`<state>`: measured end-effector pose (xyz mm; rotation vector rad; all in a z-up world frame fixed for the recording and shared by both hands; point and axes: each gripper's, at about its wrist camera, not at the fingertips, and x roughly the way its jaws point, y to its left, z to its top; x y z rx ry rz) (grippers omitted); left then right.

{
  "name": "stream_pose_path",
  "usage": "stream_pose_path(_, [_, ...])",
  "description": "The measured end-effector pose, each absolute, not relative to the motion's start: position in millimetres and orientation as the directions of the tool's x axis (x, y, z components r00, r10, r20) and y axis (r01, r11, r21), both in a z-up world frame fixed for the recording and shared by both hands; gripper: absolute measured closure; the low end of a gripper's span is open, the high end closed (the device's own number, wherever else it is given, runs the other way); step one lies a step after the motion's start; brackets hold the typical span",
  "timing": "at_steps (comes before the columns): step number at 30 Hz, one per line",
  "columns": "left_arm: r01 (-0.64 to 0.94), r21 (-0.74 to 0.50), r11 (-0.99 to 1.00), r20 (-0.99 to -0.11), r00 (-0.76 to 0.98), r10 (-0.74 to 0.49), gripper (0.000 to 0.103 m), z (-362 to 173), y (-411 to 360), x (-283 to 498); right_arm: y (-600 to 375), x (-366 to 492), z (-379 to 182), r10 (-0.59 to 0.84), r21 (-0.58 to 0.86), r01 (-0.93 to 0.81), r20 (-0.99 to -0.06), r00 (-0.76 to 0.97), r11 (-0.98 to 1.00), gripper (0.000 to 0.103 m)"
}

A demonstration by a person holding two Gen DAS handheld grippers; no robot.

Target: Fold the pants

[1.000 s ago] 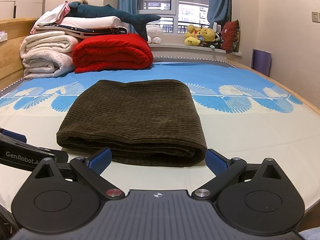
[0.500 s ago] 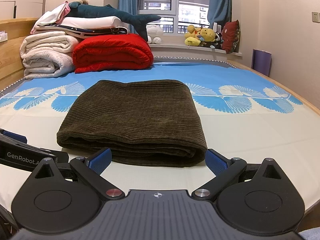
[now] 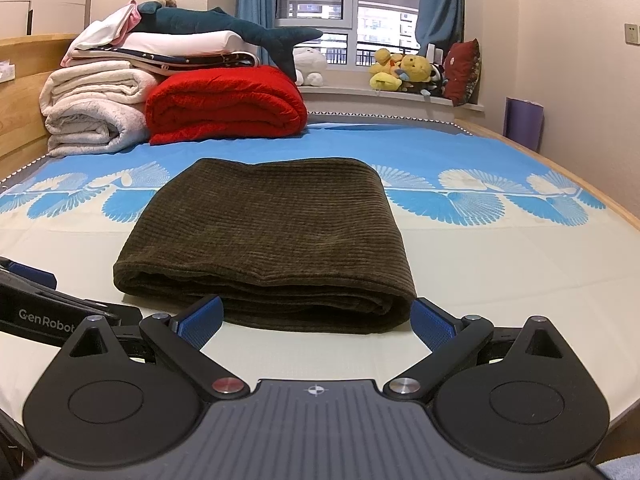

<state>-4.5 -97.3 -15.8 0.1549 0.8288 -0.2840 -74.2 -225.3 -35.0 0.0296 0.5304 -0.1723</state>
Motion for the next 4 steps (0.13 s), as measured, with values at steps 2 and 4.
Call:
stream_pose_path(2, [0.306, 0.031, 0.951, -0.739, 0.648, -0.184, 0.0, -15.4, -97.8, -5.6, -225.4, -73.7, -34.7, -0.154, -0.014, 0.171, -0.506, 0.849, 0.985, 0.003])
stream_pose_path(4, [0.311, 0.029, 0.95, -0.74, 0.645, -0.188, 0.0, -15.5, -98.3, -5.4, -224.9, -73.8, -34.5, -0.149, -0.009, 0.167, -0.505, 0.85, 0.986, 0.003])
